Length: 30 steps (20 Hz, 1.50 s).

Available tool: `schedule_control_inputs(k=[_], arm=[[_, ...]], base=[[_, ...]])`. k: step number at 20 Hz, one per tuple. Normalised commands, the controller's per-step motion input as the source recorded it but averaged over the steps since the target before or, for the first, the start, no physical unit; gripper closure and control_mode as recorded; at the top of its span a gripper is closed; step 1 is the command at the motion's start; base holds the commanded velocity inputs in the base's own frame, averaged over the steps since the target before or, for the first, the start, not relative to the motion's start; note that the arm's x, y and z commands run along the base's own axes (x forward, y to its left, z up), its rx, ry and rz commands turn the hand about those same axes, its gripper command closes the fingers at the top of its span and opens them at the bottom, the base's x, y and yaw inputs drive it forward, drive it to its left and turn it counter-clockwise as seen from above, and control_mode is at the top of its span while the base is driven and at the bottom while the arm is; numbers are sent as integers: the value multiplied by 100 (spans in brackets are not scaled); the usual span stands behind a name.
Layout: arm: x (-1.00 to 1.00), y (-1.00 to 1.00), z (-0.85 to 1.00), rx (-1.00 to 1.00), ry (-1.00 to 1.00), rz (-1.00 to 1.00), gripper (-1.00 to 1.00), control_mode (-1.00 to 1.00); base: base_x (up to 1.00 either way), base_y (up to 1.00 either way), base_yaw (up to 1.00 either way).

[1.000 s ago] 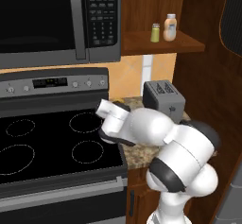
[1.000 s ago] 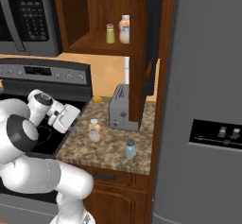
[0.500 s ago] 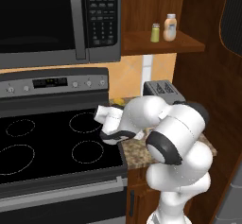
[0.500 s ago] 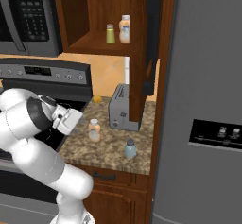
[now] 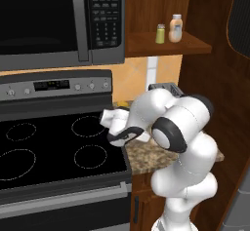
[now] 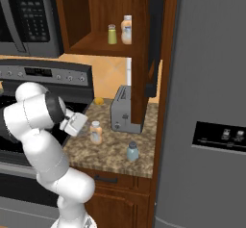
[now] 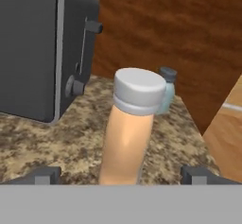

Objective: Put the shaker and condiment bottle from the counter next to their counterparts in the cabinet.

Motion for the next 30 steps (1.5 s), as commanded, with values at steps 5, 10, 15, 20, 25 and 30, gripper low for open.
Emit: schedule_control_inputs(k=[5,10,15,20,25,30], arm=[[3,-9,-16,0,0,0,-100,-100],[1,-19,-14,0,0,-1,-100,-100],[13,-26,-21,0,0,0,-100,-100],[6,0,-22,-2,4,0,100,-100],[5,-15,25,2,-9,2,100,-100],[-4,-27,87,1,-33,27,100,-100]], base=[[0,0,0],[0,0,0],[0,0,0],[0,0,0],[0,0,0],[0,0,0]])
